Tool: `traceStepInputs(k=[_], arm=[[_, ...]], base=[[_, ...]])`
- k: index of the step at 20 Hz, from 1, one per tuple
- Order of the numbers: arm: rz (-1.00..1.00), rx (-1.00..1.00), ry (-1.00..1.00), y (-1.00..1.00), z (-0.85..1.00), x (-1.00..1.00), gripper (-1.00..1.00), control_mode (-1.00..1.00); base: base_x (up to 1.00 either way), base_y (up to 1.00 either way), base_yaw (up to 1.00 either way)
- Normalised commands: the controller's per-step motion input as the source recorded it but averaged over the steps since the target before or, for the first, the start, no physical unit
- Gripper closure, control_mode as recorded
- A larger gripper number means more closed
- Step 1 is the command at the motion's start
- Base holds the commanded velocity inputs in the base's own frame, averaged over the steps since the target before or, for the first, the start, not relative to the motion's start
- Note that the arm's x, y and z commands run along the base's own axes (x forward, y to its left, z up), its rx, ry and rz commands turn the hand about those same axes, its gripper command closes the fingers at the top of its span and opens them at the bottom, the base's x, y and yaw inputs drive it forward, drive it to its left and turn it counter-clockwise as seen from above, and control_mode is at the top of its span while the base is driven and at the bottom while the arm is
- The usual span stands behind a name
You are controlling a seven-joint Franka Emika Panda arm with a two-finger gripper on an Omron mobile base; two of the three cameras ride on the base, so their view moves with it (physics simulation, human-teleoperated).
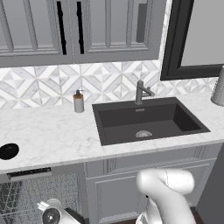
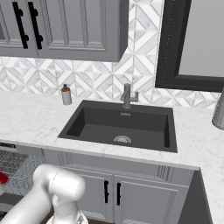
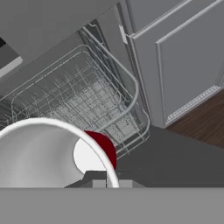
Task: Pick up the cup and bowl from the counter, place them in the dishwasher, and close the dishwasher door.
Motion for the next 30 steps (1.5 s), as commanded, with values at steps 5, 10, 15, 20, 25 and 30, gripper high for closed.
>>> traceStepInputs(k=[5, 10, 15, 20, 25, 30], arm=[[0.00, 0.00, -0.01, 0.02, -0.13, 0.31, 1.00, -1.00], [0.00, 0.00, -0.06, 0.00, -0.03, 0.28, 1.00, -1.00], [0.00, 0.00, -0.09, 0.00, -0.18, 0.30, 1.00, -1.00], [0.00, 0.00, -0.01, 0.00, -0.31, 0.43, 1.00, -1.00], [0.00, 0.00, 0.00, 0.00, -0.23, 0.33, 1.00, -1.00], [0.00, 0.00, 0.04, 0.00, -0.22, 0.23, 1.00, -1.00]], base=[[0.00, 0.00, 0.00], [0.00, 0.00, 0.00], [0.00, 0.00, 0.00], [0.00, 0.00, 0.00], [0.00, 0.00, 0.00], [0.00, 0.00, 0.00]])
